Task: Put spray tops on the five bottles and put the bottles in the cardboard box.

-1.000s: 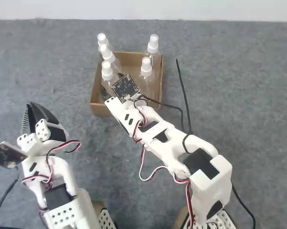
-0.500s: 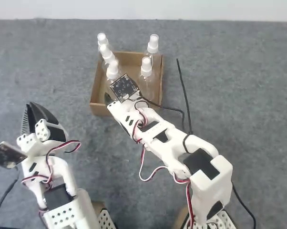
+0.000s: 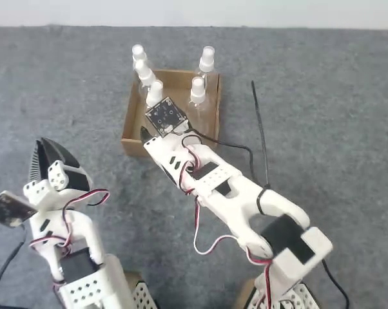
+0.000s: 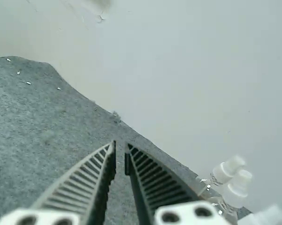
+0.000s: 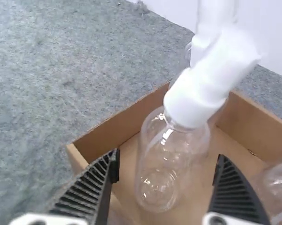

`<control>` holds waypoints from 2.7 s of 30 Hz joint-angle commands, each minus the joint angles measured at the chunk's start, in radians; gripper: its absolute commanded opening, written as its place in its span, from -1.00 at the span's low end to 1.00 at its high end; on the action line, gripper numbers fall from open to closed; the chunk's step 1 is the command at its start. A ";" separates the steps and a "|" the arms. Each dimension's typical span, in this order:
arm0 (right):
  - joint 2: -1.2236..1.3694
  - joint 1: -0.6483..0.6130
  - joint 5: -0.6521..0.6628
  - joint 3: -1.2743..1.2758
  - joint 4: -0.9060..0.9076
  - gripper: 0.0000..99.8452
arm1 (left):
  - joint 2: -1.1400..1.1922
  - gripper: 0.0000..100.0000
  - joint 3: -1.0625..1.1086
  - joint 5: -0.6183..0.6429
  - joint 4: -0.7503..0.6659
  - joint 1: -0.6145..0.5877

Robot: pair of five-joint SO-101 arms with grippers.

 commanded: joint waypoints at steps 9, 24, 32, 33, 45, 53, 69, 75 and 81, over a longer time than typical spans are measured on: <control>-0.213 -0.001 -0.015 -0.012 0.240 -0.60 | -0.020 -0.93 0.002 0.009 -0.029 0.003; -0.357 -0.001 -0.009 -0.011 0.383 -0.99 | -0.020 -0.93 0.007 0.009 -0.026 0.003; -0.498 -0.001 -0.008 -0.011 0.541 -0.99 | -0.020 -0.93 0.007 0.009 -0.026 0.003; -0.516 -0.001 -0.008 -0.011 0.558 -0.99 | -0.020 -0.93 0.007 0.009 -0.026 0.003; -0.754 0.042 -0.008 0.086 0.567 -0.99 | -0.018 -0.93 0.022 -0.034 0.041 0.176; -0.909 0.163 -0.008 0.117 0.564 -0.99 | -0.018 -0.93 0.022 -0.071 0.110 0.279; -1.245 0.346 -0.008 0.224 0.771 -0.99 | -0.018 -0.93 0.022 -0.112 0.146 0.313; -1.409 0.372 0.071 0.356 0.840 -0.99 | -0.018 -0.93 0.022 -0.112 0.161 0.307; -1.613 0.446 0.084 0.474 0.909 -0.99 | -0.018 -0.93 0.022 -0.112 0.180 0.308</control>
